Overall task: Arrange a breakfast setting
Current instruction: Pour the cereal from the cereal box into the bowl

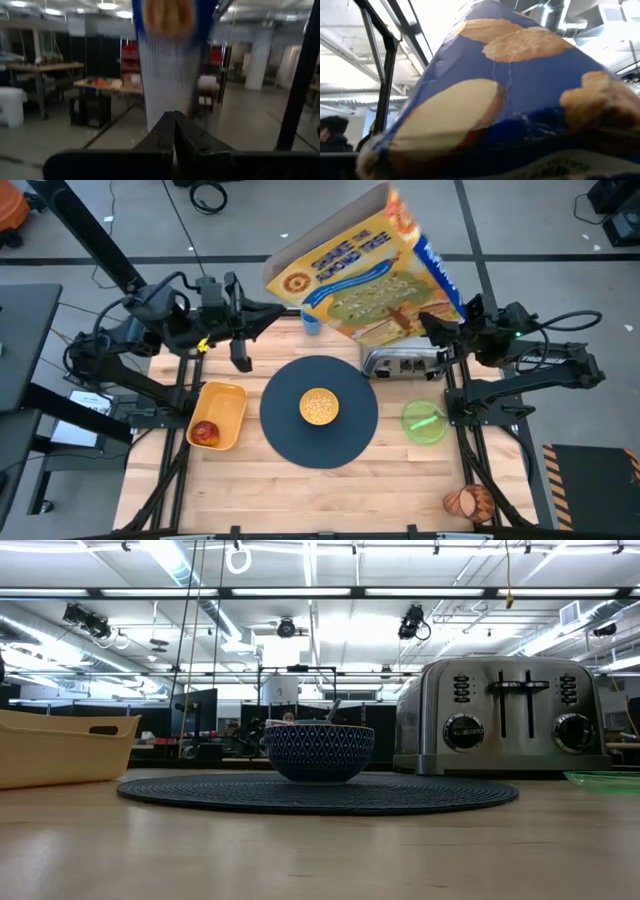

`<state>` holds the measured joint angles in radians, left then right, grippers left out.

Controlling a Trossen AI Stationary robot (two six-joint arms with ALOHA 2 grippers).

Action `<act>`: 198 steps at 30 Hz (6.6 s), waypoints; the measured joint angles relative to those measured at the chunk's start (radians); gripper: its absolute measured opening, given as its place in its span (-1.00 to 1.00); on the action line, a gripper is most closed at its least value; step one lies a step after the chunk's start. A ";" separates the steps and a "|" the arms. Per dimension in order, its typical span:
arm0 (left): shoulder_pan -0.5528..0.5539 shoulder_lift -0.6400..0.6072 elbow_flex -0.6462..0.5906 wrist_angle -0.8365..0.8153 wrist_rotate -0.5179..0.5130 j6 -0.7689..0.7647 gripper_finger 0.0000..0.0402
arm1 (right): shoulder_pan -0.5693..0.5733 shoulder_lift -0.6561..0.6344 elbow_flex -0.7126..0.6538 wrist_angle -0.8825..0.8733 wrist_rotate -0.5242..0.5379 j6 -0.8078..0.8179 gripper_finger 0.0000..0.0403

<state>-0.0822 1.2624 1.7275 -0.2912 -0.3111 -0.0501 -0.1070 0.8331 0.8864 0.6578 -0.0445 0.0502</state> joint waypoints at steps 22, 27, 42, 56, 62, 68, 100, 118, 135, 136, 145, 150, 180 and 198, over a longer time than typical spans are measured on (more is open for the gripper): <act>-0.119 -0.043 0.000 -0.723 -0.170 -0.409 -0.96 | 0.117 -0.169 -0.048 -0.276 0.027 0.016 -0.06; -0.219 -0.040 0.000 -0.740 -0.285 -0.484 -0.96 | 0.163 -0.248 -0.157 -0.279 0.083 0.040 -0.06; -0.341 -0.046 -0.417 -0.573 -0.359 -0.752 -0.96 | 0.370 -0.514 -0.456 -0.380 0.269 0.121 -0.06; -0.341 -0.045 -0.744 -0.095 -0.340 -0.745 -0.96 | 0.507 -0.740 -0.470 -0.724 0.401 0.186 -0.06; -0.339 -0.041 -0.760 -0.070 -0.341 -0.741 -0.96 | 0.518 -0.802 -0.470 -0.866 0.412 0.193 -0.06; -0.326 -0.037 -0.760 -0.070 -0.342 -0.727 -0.96 | 0.518 -0.807 -0.470 -0.944 0.413 0.202 -0.06; -0.246 0.286 -0.760 0.155 -0.192 -0.660 -0.96 | 0.517 -0.717 -0.451 -1.160 0.466 0.185 -0.07; -0.238 0.292 -0.760 0.167 -0.181 -0.646 -0.96 | 0.517 -0.601 -0.416 -1.161 0.509 0.167 -0.06; -0.238 0.292 -0.760 0.158 -0.181 -0.643 -0.96 | 0.516 -0.390 -0.252 -1.235 0.523 0.086 -0.06; -0.238 0.292 -0.760 0.159 -0.181 -0.643 -0.96 | 0.516 -0.380 -0.243 -1.241 0.523 0.085 -0.06; -0.241 0.292 -0.760 0.159 -0.181 -0.642 -0.96 | 0.516 -0.308 -0.192 -1.256 0.515 0.062 -0.06; -0.243 0.292 -0.760 0.159 -0.180 -0.644 -0.96 | 0.516 -0.283 -0.184 -1.258 0.499 0.058 -0.06; -0.243 0.291 -0.760 0.159 -0.180 -0.644 -0.96 | 0.405 -0.115 -0.038 -1.311 0.393 -0.051 -0.06; -0.288 0.287 -0.760 0.097 -0.172 -0.653 -0.96 | 0.306 0.003 0.073 -1.341 0.268 -0.140 -0.06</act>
<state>-0.3700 1.5495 0.9676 -0.1944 -0.4835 -0.7033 0.1988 0.8358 0.9598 -0.6833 0.2239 -0.0902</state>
